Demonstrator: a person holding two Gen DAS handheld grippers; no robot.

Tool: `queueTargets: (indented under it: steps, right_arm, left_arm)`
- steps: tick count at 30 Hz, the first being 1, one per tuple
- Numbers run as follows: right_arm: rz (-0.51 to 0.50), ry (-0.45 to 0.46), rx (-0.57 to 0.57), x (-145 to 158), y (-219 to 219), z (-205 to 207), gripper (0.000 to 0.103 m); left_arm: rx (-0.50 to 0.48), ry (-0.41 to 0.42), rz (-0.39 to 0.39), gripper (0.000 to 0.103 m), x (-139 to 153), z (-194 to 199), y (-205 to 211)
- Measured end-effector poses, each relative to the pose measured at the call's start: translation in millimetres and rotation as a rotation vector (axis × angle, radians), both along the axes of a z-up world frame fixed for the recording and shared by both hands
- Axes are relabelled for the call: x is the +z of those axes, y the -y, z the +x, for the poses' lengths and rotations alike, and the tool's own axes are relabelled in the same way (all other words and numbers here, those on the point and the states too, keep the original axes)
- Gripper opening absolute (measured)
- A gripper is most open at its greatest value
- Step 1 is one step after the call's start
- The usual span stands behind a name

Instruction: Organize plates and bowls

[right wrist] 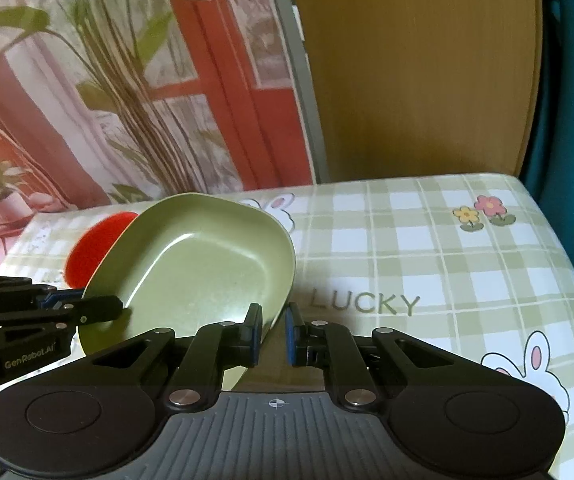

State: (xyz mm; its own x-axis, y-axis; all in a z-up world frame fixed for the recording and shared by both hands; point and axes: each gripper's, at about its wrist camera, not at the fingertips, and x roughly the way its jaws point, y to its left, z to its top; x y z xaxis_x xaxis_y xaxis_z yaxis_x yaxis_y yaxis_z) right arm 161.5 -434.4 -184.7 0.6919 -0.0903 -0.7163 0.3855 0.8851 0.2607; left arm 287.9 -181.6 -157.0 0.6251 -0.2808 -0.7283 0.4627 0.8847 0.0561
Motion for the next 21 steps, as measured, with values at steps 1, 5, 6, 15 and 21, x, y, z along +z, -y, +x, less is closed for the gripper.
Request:
queueTargets:
  steps: [1, 5, 6, 15, 21]
  right_arm:
    - [-0.002, 0.007, 0.002, 4, -3, -1, 0.011]
    - [-0.012, 0.03, 0.009, 16, -14, -5, 0.01]
    - [-0.013, 0.036, 0.01, 19, -17, -6, 0.01]
    - [-0.01, 0.062, 0.026, 31, -41, -18, 0.009]
    - [-0.005, 0.069, 0.031, 37, -56, -25, 0.009]
  left_arm:
    - [0.001, 0.004, 0.002, 0.013, 3, -4, -1]
    - [0.006, 0.021, 0.004, 0.013, 12, -18, -8]
    - [0.007, 0.025, 0.006, 0.014, 14, -21, -10]
    - [0.009, 0.043, -0.011, 0.015, 22, -54, -27]
    - [0.012, 0.048, -0.023, 0.016, 24, -70, -37]
